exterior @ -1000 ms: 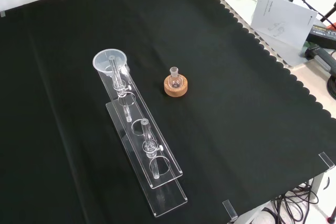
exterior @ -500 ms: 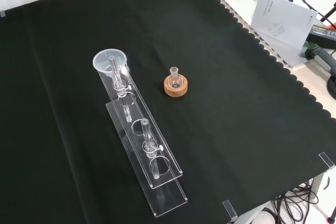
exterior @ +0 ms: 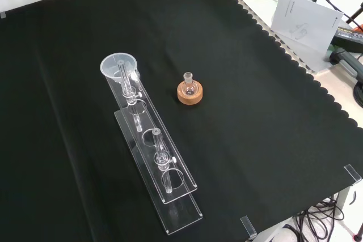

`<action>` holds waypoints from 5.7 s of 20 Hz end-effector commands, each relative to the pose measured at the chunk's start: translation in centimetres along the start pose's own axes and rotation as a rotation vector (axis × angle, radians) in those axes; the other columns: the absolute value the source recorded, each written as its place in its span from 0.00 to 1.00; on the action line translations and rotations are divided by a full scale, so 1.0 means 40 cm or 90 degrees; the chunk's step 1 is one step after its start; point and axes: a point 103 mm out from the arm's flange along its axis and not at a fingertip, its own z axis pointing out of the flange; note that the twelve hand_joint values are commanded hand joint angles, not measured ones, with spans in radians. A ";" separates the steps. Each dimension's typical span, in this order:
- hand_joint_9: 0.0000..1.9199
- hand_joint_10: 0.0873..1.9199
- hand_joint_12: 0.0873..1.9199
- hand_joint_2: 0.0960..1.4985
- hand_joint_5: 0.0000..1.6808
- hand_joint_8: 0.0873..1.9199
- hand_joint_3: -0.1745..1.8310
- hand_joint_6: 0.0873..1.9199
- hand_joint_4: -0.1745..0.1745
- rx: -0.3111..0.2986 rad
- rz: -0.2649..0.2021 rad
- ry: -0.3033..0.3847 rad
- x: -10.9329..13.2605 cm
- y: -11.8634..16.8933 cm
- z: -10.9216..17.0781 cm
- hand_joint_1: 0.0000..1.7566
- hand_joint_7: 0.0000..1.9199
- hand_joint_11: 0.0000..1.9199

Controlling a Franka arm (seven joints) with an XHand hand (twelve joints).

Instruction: Pick up the funnel from the transparent funnel stand.

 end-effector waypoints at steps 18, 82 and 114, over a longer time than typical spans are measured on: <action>0.09 0.30 0.72 0.65 0.08 0.21 0.25 0.00 0.59 0.087 -0.121 -0.017 0.118 0.391 0.187 0.16 0.02 0.00; 0.06 0.43 0.76 0.44 0.03 0.20 0.22 0.00 0.40 0.260 -0.190 -0.116 0.320 0.584 0.413 0.34 0.00 0.18; 0.40 0.29 0.68 0.50 0.28 0.36 0.31 0.00 0.38 0.112 -0.179 -0.175 0.315 0.584 0.391 0.37 0.26 0.23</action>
